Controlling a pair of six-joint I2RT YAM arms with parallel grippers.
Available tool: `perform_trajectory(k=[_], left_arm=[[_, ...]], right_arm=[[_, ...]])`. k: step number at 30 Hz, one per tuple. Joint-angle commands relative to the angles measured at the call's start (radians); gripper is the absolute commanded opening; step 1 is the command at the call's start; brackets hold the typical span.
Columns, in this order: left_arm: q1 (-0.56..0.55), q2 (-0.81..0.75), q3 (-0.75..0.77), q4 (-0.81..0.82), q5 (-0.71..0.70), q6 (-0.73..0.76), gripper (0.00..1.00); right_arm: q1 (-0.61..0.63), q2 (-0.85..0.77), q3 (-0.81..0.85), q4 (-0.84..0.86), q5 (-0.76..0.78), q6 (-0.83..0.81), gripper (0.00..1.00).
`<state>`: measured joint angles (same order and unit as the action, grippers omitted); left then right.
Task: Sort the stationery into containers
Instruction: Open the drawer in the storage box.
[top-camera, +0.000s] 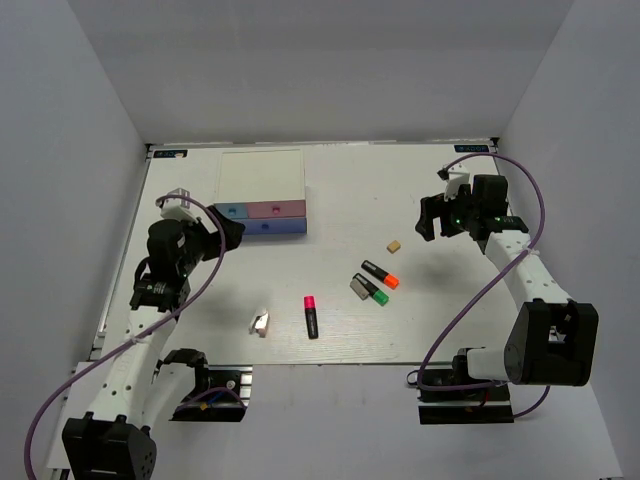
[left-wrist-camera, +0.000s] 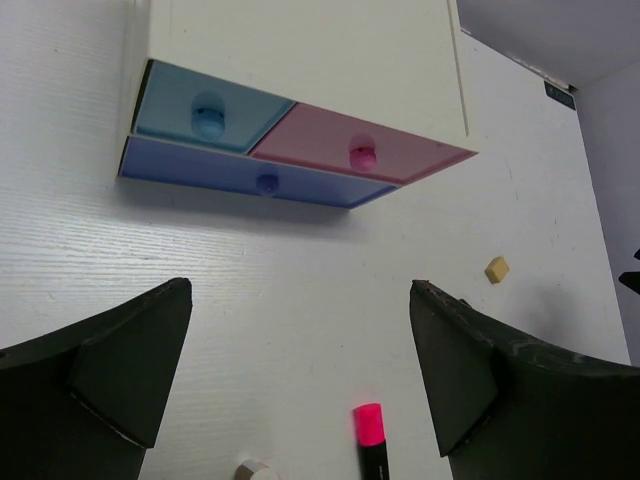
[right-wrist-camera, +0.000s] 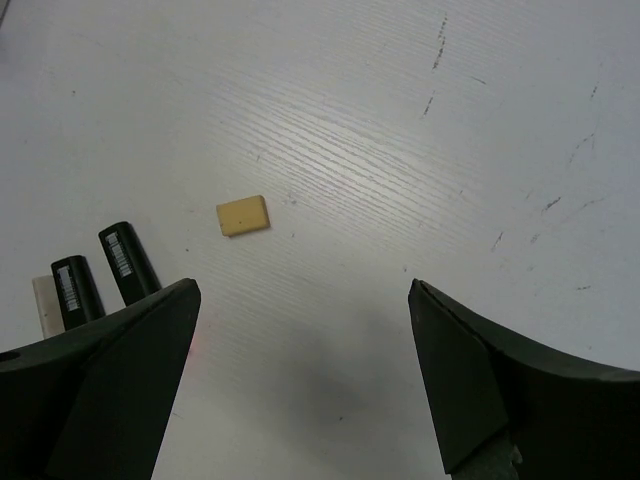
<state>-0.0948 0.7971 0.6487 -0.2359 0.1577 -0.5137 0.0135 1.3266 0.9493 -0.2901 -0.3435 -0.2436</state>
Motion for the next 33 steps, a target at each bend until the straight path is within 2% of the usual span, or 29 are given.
perform_trajectory(k=[1, 7, 10, 13, 14, 17, 18, 19, 20, 21, 24, 25, 27, 28, 29, 31, 33], left_arm=[[0.0, -0.01, -0.011, 0.03, 0.045, -0.006, 1.0], [0.0, 0.008, -0.041, 0.061, 0.075, -0.025, 1.0], [0.0, 0.019, -0.052, 0.073, 0.086, -0.025, 1.0], [0.0, 0.04, -0.063, 0.096, 0.108, -0.034, 0.88], [0.0, 0.054, -0.072, 0.113, 0.108, -0.034, 0.78], [0.0, 0.082, -0.083, 0.155, 0.131, -0.054, 0.61], [0.0, 0.082, -0.095, 0.165, 0.141, -0.069, 0.49], [0.0, 0.096, -0.104, 0.176, 0.141, -0.078, 0.43], [0.0, 0.109, -0.104, 0.196, 0.15, -0.078, 0.39], [0.0, 0.109, -0.116, 0.205, 0.151, -0.094, 0.34], [0.0, 0.151, -0.136, 0.23, 0.128, -0.14, 0.3], [0.0, 0.163, -0.136, 0.243, 0.128, -0.15, 0.3], [0.009, 0.206, -0.136, 0.27, 0.115, -0.166, 0.3], [0.009, 0.22, -0.136, 0.28, 0.103, -0.183, 0.4], [0.009, 0.234, -0.136, 0.29, 0.092, -0.183, 0.48], [0.009, 0.27, -0.117, 0.313, 0.079, -0.216, 0.49], [0.02, 0.29, -0.116, 0.326, 0.051, -0.236, 0.5]], right_arm=[[0.0, 0.002, 0.023, -0.02, -0.034, -0.02, 0.9], [0.003, 0.0, 0.04, -0.124, -0.214, -0.174, 0.9], [0.002, 0.0, 0.036, -0.145, -0.232, -0.233, 0.9], [0.0, 0.016, 0.034, -0.171, -0.227, -0.267, 0.9], [0.0, 0.02, 0.039, -0.182, -0.235, -0.278, 0.9], [0.0, 0.028, 0.037, -0.208, -0.264, -0.301, 0.9], [0.003, 0.026, 0.034, -0.204, -0.268, -0.29, 0.9], [0.003, 0.028, 0.029, -0.205, -0.3, -0.287, 0.9], [0.003, 0.029, 0.028, -0.207, -0.311, -0.289, 0.85], [0.003, 0.031, 0.025, -0.208, -0.321, -0.283, 0.66], [0.006, 0.029, 0.017, -0.207, -0.374, -0.281, 0.31], [0.006, 0.028, 0.016, -0.207, -0.39, -0.283, 0.25], [0.008, 0.028, 0.003, -0.192, -0.416, -0.281, 0.32], [0.008, 0.031, 0.003, -0.187, -0.42, -0.273, 0.48], [0.008, 0.028, -0.007, -0.184, -0.425, -0.272, 0.53], [0.006, 0.026, -0.015, -0.169, -0.433, -0.269, 0.58], [0.006, 0.019, -0.032, -0.141, -0.443, -0.264, 0.58]])
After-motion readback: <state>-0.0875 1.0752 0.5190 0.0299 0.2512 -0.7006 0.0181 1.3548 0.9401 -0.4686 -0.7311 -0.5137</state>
